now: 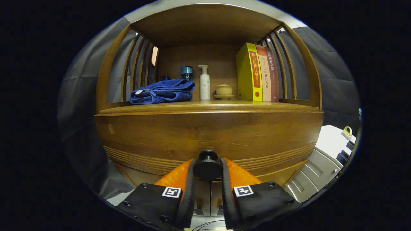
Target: Pull open the drawer, take out the items inside it, and place them on the countertop above the cabinet.
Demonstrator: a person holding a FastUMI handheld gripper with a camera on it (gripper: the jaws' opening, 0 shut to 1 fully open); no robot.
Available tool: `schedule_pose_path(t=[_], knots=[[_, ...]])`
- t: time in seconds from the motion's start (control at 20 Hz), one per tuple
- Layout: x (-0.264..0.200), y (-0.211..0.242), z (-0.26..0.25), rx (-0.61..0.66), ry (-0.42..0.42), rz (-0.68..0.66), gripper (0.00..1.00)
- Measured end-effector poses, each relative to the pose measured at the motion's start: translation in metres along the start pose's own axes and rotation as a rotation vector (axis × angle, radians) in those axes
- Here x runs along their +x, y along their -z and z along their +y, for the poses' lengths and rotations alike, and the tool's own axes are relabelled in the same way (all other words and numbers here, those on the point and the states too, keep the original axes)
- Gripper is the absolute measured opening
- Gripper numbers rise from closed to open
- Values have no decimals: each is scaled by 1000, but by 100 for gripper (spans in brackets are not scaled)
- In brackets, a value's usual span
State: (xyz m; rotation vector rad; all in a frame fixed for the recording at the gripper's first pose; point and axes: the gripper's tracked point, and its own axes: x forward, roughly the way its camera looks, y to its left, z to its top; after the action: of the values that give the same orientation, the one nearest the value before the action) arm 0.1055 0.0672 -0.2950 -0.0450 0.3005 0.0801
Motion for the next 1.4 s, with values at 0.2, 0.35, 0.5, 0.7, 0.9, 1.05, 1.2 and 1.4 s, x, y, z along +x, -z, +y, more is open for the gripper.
schedule_pose_path(t=[0.2, 0.35, 0.5, 0.7, 0.9, 1.05, 1.2, 1.4], knots=[[-12, 4, 1, -4, 3, 4, 40], [-32, 8, 0, -7, -6, 10, 40], [-54, 12, -1, -9, 1, 15, 40], [-81, 17, -2, -7, -4, 22, 40], [-106, 24, -4, -6, 24, 33, 40], [-124, 34, -3, 15, 10, 56, 40], [-135, 39, -5, -6, 15, 71, 40], [-159, 45, -6, 8, 12, 85, 40]])
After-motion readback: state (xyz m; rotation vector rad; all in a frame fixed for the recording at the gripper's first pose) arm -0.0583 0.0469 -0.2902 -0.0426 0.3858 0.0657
